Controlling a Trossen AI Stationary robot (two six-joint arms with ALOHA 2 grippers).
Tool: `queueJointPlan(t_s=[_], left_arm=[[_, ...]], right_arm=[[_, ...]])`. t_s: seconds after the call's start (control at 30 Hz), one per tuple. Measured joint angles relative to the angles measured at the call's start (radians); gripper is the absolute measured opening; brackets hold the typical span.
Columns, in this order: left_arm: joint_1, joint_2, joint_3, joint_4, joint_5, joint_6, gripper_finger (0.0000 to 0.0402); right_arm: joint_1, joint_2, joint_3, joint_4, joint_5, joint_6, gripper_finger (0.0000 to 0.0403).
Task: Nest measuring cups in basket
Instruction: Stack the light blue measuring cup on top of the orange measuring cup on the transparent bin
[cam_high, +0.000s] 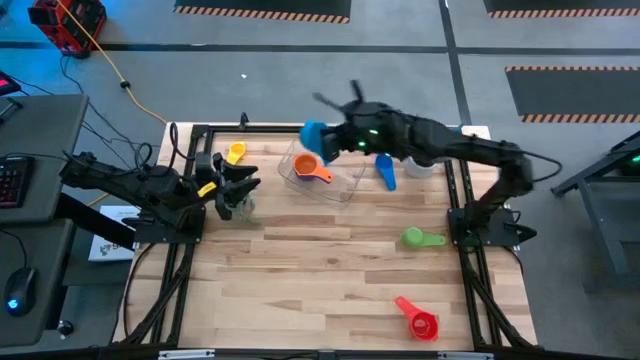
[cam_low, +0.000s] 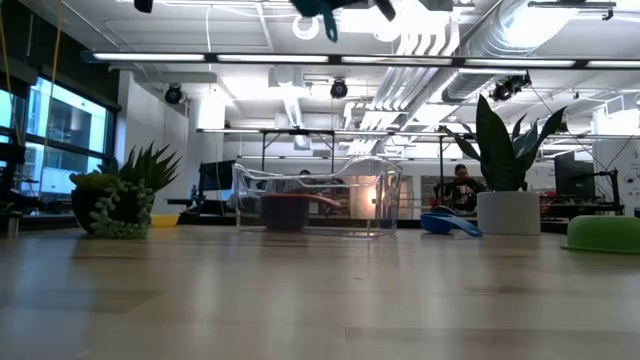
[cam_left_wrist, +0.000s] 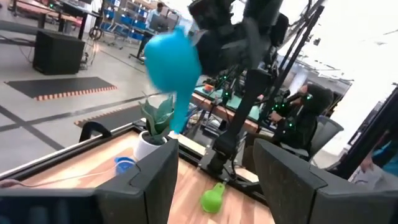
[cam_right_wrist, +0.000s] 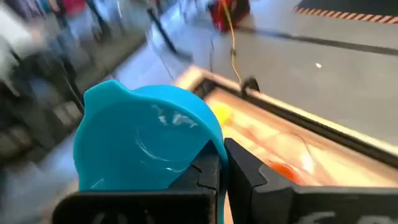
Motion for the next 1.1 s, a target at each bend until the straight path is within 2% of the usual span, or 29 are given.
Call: queueJointPlan(t_s=[0.17, 0.37, 0.47, 0.7, 0.87, 1.0, 1.1], left_arm=[[0.0, -0.004, 0.0, 0.059, 0.031, -0.045, 0.02], [0.0, -0.003, 0.0, 0.097, 0.068, -0.043, 0.02], [0.0, -0.003, 0.0, 0.101, 0.068, -0.044, 0.02], [0.0, -0.003, 0.0, 0.101, 0.067, -0.051, 0.02], [0.0, -0.003, 0.0, 0.101, 0.067, -0.051, 0.02], [0.0, -0.003, 0.0, 0.101, 0.066, -0.051, 0.02], [0.0, -0.003, 0.0, 0.101, 0.065, -0.05, 0.02]], right_arm=[[-0.06, 0.185, 0.218, -0.178, -0.093, -0.173, 0.0001], [-0.116, 0.372, 0.342, -0.262, -0.138, -0.284, 0.0001], [-0.137, 0.447, 0.353, -0.299, -0.161, -0.293, 0.0001], [-0.174, 0.543, 0.347, -0.304, -0.316, -0.214, 0.0], [-0.174, 0.555, 0.347, -0.305, -0.306, -0.211, 0.0], [-0.176, 0.555, 0.347, -0.331, -0.294, -0.13, 0.0], [-0.178, 0.564, 0.347, -0.367, -0.24, -0.135, 0.0]])
